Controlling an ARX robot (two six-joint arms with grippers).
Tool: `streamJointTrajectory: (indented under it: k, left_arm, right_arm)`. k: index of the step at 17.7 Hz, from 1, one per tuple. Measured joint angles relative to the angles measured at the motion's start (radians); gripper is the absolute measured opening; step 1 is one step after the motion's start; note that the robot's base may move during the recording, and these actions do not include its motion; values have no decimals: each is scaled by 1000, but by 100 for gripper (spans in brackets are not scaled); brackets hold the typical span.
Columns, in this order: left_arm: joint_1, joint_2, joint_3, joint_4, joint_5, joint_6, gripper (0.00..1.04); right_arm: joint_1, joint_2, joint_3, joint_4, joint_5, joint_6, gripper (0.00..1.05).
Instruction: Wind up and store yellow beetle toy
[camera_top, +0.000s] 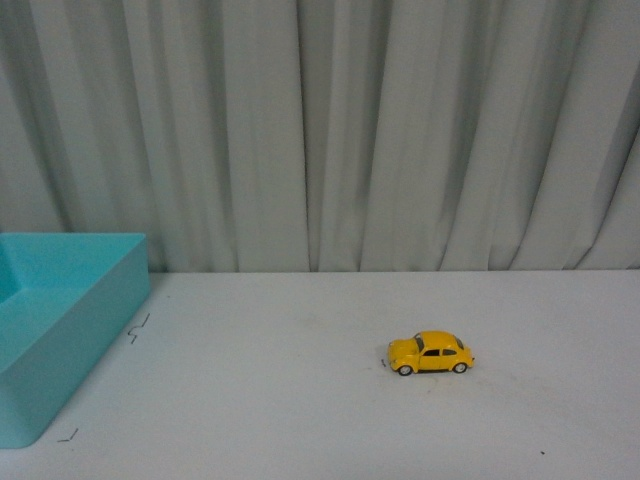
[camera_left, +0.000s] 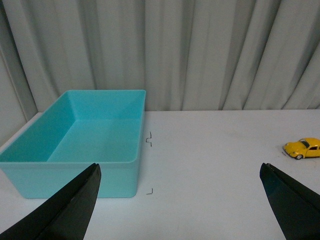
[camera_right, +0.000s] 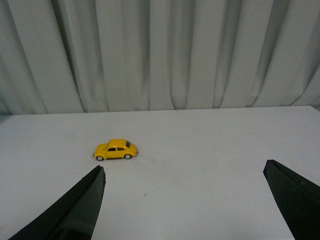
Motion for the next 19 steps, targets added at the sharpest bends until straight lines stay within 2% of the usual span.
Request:
streamJointTrajectory:
  k: [19]
  left_arm:
    - [0,0,0,0,0,0,98]
  right_arm:
    - [0,0,0,0,0,0,98]
